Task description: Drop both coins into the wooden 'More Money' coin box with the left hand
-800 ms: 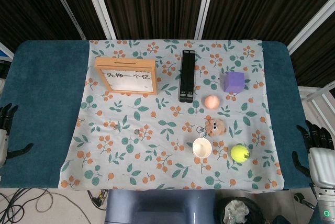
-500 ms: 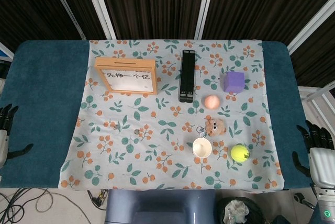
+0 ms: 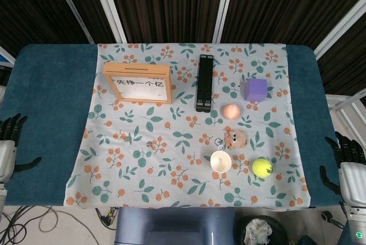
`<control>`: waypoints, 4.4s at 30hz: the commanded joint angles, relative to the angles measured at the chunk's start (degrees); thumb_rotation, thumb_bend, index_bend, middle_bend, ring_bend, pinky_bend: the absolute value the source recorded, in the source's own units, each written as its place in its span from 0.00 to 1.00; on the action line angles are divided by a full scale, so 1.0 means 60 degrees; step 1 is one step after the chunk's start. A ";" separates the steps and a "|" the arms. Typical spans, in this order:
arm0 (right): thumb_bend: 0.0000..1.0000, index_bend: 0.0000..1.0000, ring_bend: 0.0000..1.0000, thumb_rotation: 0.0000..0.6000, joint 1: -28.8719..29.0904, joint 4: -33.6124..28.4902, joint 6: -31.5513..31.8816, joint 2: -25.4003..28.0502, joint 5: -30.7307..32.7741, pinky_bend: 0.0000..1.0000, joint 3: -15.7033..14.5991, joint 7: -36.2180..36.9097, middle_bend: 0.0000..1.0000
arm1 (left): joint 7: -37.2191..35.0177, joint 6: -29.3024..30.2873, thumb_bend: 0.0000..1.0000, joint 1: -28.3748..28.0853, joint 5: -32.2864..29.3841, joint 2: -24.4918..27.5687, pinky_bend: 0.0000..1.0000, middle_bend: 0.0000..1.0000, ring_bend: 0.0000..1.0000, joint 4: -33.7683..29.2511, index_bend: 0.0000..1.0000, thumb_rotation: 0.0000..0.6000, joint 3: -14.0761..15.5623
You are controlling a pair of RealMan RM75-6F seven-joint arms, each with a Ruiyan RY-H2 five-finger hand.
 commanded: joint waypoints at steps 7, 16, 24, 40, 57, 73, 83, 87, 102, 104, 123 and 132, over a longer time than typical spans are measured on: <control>0.51 0.15 0.00 1.00 0.0032 0.0050 -0.0041 -0.0112 0.0055 0.00 0.0031 -0.0014 0.02 | 0.0170 -0.3908 0.10 -0.2483 -0.1413 0.0178 0.00 0.00 0.00 0.0141 0.04 1.00 -0.0885; 0.51 0.15 0.00 1.00 0.0035 0.0023 -0.0089 -0.0114 0.0126 0.00 0.0037 -0.0077 0.02 | 0.2267 -0.4801 0.10 -0.4130 -0.2132 -0.1726 0.00 0.00 0.00 0.1419 0.04 1.00 -0.0986; 0.51 0.15 0.00 1.00 0.0033 0.0028 -0.0163 -0.0125 0.0140 0.00 -0.0011 -0.0093 0.02 | 0.2883 -0.5140 0.10 -0.4841 -0.2659 -0.3206 0.00 0.00 0.00 0.2671 0.04 1.00 -0.0906; 0.51 0.15 0.00 1.00 0.0028 -0.0098 -0.0223 -0.0135 0.0397 0.00 0.0045 -0.0458 0.02 | 0.3531 -0.5315 0.09 -0.5548 -0.3220 -0.4264 0.00 0.00 0.00 0.3512 0.04 1.00 -0.0773; 0.51 0.15 0.00 1.00 0.0041 0.0024 -0.0130 -0.0137 0.0160 0.00 0.0026 -0.0338 0.02 | 0.3943 -0.5012 0.09 -0.5739 -0.3222 -0.4783 0.00 0.00 0.00 0.4023 0.04 1.00 -0.0430; 0.51 0.15 0.00 1.00 0.0024 0.0032 -0.0090 -0.0142 0.0180 0.00 0.0050 -0.0313 0.02 | 0.3907 -0.5072 0.09 -0.5846 -0.3170 -0.5027 0.00 0.00 0.00 0.4297 0.05 1.00 -0.0281; 0.51 0.15 0.00 1.00 0.0014 -0.0001 -0.0086 -0.0114 0.0229 0.00 0.0077 -0.0249 0.02 | 0.4069 -0.5084 0.09 -0.5928 -0.3232 -0.5153 0.00 0.00 0.00 0.4394 0.05 1.00 -0.0215; 0.51 0.15 0.00 1.00 0.0012 -0.0018 -0.0098 -0.0098 0.0247 0.00 0.0079 -0.0244 0.02 | 0.4106 -0.5067 0.09 -0.5939 -0.3286 -0.5202 0.00 0.00 0.00 0.4438 0.05 1.00 -0.0207; 0.51 0.15 0.00 1.00 0.0013 -0.0008 -0.0101 -0.0098 0.0233 0.00 0.0075 -0.0254 0.02 | 0.4208 -0.5109 0.09 -0.6000 -0.3308 -0.5349 0.00 0.00 0.00 0.4638 0.05 1.00 -0.0105; 0.51 0.15 0.00 1.00 0.0008 -0.0007 -0.0081 -0.0092 0.0206 0.00 0.0068 -0.0267 0.02 | 0.4237 -0.5118 0.09 -0.6020 -0.3298 -0.5374 0.00 0.00 0.00 0.4672 0.05 1.00 -0.0090; 0.51 0.15 0.00 1.00 0.0048 0.0003 -0.0157 -0.0102 0.0225 0.00 0.0070 -0.0306 0.02 | 0.4539 -0.5253 0.09 -0.6174 -0.3570 -0.5598 0.00 0.00 0.00 0.4681 0.16 1.00 -0.0060; 0.51 0.15 0.00 1.00 0.0049 -0.0104 -0.0267 -0.0024 0.0348 0.00 0.0070 -0.0227 0.02 | 0.4302 -0.5393 0.12 -0.6174 -0.3443 -0.5564 0.00 0.00 0.00 0.4685 0.39 1.00 0.0029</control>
